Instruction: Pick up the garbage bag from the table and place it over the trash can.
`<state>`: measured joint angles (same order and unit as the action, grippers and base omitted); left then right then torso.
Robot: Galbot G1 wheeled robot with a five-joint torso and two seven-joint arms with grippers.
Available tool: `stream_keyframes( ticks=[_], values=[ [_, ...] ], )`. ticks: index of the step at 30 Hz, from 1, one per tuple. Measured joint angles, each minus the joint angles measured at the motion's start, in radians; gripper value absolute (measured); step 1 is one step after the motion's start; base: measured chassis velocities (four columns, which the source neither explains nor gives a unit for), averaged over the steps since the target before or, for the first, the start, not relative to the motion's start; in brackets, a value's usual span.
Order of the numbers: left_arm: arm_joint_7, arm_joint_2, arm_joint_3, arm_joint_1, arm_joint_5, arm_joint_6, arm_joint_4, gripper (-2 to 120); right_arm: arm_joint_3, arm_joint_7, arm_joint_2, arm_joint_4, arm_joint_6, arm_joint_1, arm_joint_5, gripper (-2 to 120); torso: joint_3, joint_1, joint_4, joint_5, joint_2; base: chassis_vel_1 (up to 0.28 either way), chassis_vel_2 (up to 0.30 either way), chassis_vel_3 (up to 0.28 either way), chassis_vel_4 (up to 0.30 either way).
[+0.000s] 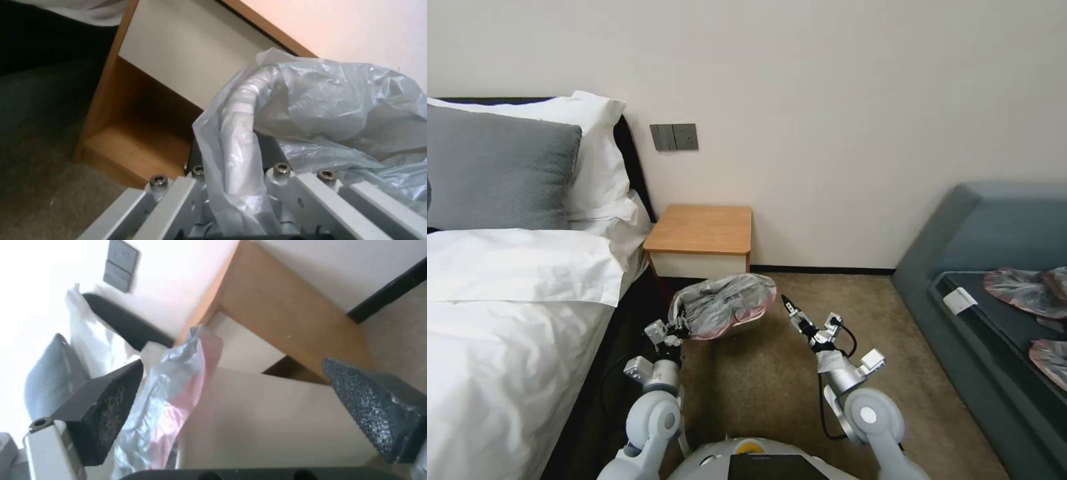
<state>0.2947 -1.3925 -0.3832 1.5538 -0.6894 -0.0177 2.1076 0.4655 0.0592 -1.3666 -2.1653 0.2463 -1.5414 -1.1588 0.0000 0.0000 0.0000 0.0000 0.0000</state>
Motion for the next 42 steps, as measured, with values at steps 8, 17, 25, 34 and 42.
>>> stream_keyframes(
  ticks=[8, 17, 25, 34, 42],
  values=[
    [0.008, 0.003, 0.002, -0.002, -0.012, 0.013, 0.005, 7, -0.015, -0.012, -0.002, 0.035, 0.046, 0.034, -0.154, 100, 0.0, 0.0, 0.0, 0.0001, 0.0, 0.0, 0.0, 0.0, 0.0],
    [0.006, 0.006, 0.004, -0.004, -0.024, 0.021, 0.016, 7, -0.027, 0.012, -0.038, 0.079, 0.068, 0.059, -0.204, 100, 0.0, 0.0, 0.0, 0.0, 0.0, 0.0, 0.0, 0.0, 0.0],
    [0.006, 0.009, 0.008, 0.0, -0.037, 0.028, 0.027, 7, -0.035, 0.038, -0.057, 0.1, 0.068, 0.078, -0.197, 68, 0.0, 0.0, 0.0, 0.0, 0.0, 0.0, 0.0, 0.0, 0.0],
    [0.005, 0.012, 0.011, 0.001, -0.039, 0.029, 0.03, 7, -0.037, 0.039, -0.071, 0.099, 0.062, 0.079, -0.184, 36, 0.0, 0.0, 0.0, -0.0001, 0.0, 0.0, 0.0, 0.0, 0.0],
    [0.004, 0.012, 0.01, -0.003, -0.038, 0.029, 0.025, 7, -0.037, 0.038, -0.077, 0.09, 0.06, 0.073, -0.181, 11, 0.0, 0.0, 0.0, 0.0, 0.0, 0.0, 0.0, 0.0, 0.0]
  ],
)
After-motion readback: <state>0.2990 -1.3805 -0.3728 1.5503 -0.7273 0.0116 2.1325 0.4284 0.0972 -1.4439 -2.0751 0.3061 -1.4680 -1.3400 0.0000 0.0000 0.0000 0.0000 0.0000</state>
